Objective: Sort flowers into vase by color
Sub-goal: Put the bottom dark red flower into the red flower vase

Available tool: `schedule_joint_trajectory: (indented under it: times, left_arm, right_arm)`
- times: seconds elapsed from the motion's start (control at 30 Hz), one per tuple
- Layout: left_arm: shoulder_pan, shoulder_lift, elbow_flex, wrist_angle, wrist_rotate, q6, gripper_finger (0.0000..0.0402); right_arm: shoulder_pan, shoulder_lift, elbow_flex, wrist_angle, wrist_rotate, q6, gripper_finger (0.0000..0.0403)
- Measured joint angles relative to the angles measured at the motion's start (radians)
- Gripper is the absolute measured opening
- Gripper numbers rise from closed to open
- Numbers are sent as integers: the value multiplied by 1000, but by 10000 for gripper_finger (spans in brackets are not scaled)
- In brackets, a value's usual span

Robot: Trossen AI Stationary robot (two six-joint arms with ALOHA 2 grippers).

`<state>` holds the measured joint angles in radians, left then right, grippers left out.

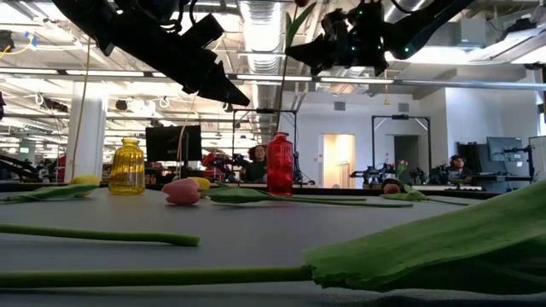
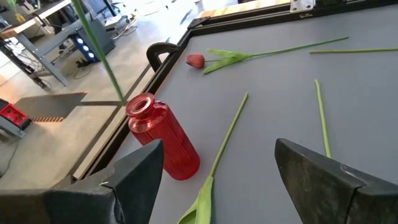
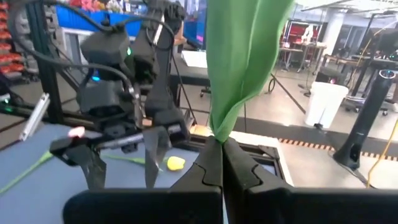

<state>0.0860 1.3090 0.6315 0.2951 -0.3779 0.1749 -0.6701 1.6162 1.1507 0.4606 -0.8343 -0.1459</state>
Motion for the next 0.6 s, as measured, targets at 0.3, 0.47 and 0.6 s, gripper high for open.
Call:
schedule_joint_trajectory:
  times: [0.3,0.47,0.6]
  left_arm:
    - [0,0,0,0,0,0,295]
    - [0,0,0,-3,1,0,295]
    - [0,0,0,-8,3,0,295]
  right_arm:
    - [2,-2,10,-12,-3,42,19]
    - [2,-2,7,-44,-3,35,19]
    - [5,-1,6,-95,-1,-13,19]
